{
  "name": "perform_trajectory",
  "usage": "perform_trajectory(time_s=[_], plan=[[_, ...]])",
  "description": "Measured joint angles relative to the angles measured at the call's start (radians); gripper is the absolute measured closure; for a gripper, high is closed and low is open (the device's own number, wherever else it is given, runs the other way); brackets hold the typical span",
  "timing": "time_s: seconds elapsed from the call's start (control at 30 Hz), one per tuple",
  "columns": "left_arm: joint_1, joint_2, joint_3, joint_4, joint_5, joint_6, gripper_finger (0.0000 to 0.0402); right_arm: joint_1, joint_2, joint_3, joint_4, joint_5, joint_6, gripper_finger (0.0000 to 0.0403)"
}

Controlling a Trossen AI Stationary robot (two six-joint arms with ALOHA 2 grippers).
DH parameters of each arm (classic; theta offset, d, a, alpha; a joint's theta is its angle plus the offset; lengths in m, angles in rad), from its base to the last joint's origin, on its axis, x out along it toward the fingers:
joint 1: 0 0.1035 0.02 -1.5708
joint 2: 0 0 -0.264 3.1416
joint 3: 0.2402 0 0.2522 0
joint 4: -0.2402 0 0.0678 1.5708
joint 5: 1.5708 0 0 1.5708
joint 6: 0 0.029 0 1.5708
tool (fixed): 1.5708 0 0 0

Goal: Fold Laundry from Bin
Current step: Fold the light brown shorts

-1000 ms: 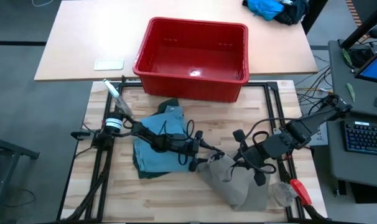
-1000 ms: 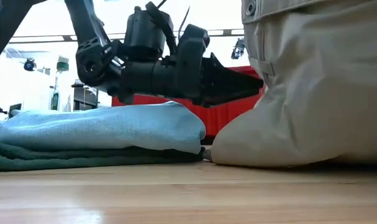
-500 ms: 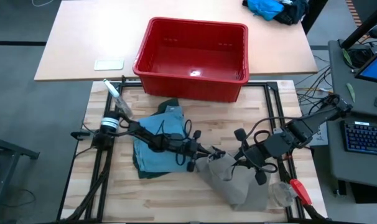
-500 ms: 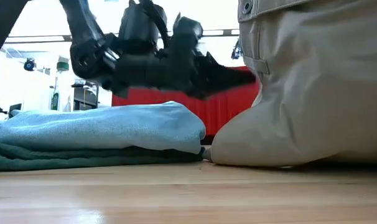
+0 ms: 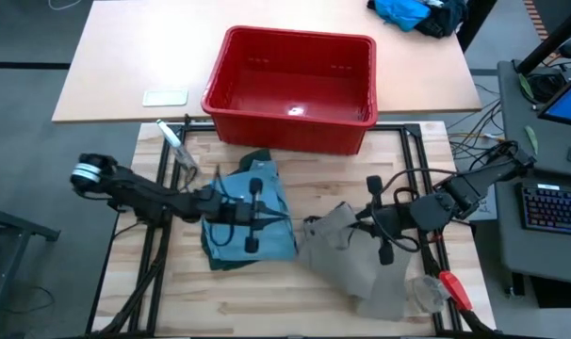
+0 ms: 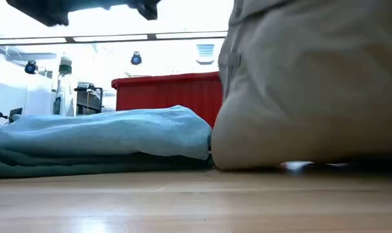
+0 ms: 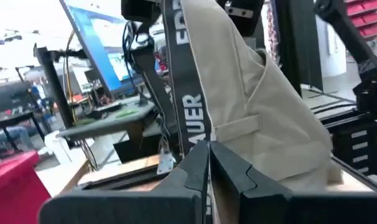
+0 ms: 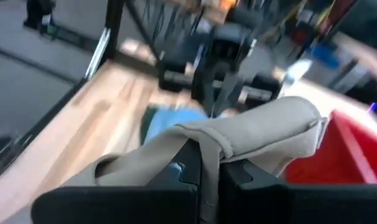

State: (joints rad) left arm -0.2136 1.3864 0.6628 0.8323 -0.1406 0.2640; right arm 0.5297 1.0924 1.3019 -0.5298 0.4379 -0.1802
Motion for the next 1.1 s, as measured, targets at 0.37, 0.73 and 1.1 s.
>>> perform_trajectory(time_s=[0.37, 0.73, 1.1], plan=[[0.009, -0.162, -0.063, -0.09, -0.007, -0.177, 0.0366, 0.001, -0.001, 0.165, 0.099, -0.284, -0.251, 0.0394], [0.027, 0.078, -0.12, 0.003, 0.029, -0.322, 0.0179, 0.0, -0.023, 0.177, -0.139, -0.254, -0.135, 0.0394], [0.106, 0.467, 0.082, 0.041, 0.151, -0.347, 0.0095, 0.001, -0.033, 0.171, -0.526, -0.287, 0.341, 0.0394]])
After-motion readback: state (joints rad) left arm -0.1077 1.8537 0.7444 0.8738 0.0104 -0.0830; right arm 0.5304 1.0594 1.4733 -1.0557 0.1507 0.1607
